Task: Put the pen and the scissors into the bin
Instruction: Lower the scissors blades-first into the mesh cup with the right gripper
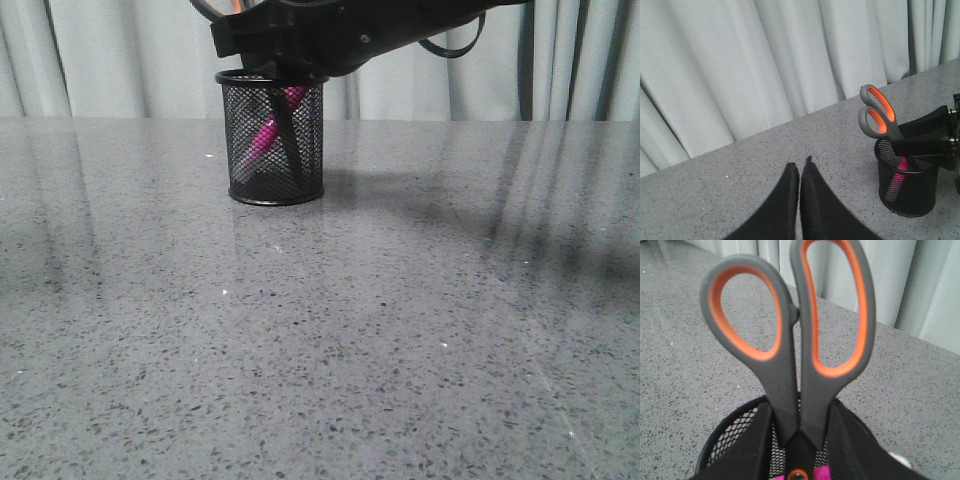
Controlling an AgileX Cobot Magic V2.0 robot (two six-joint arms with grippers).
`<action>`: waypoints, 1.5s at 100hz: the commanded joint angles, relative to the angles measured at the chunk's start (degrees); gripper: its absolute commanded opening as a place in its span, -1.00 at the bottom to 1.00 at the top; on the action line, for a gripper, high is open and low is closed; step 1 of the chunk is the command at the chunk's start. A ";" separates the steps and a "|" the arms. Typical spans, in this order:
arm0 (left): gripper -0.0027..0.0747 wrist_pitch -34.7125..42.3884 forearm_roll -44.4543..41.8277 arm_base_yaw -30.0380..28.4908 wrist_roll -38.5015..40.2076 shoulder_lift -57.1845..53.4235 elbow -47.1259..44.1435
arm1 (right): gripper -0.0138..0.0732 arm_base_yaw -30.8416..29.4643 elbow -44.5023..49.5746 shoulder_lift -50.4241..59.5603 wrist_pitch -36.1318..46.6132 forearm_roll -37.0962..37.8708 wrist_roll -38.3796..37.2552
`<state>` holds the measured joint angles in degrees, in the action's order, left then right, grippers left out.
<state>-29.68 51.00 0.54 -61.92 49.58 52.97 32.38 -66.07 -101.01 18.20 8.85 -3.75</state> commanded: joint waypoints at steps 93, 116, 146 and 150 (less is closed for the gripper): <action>-0.99 2.34 2.23 0.51 0.59 -0.27 1.61 | 0.15 -0.24 -1.55 2.81 3.48 0.39 0.63; -0.99 2.34 2.23 0.51 0.59 -0.27 1.61 | 0.16 -0.24 -1.55 2.89 7.19 0.39 0.63; -0.99 2.34 2.23 0.51 0.59 -0.27 1.61 | 0.15 -0.24 -1.55 5.69 11.32 0.39 0.63; -0.99 2.34 2.13 0.51 0.59 -0.27 1.61 | 0.14 -0.24 -1.55 6.54 11.89 0.39 0.63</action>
<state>-29.68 51.00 0.54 -61.92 49.58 52.97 32.38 -66.07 -99.18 23.96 8.85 -3.75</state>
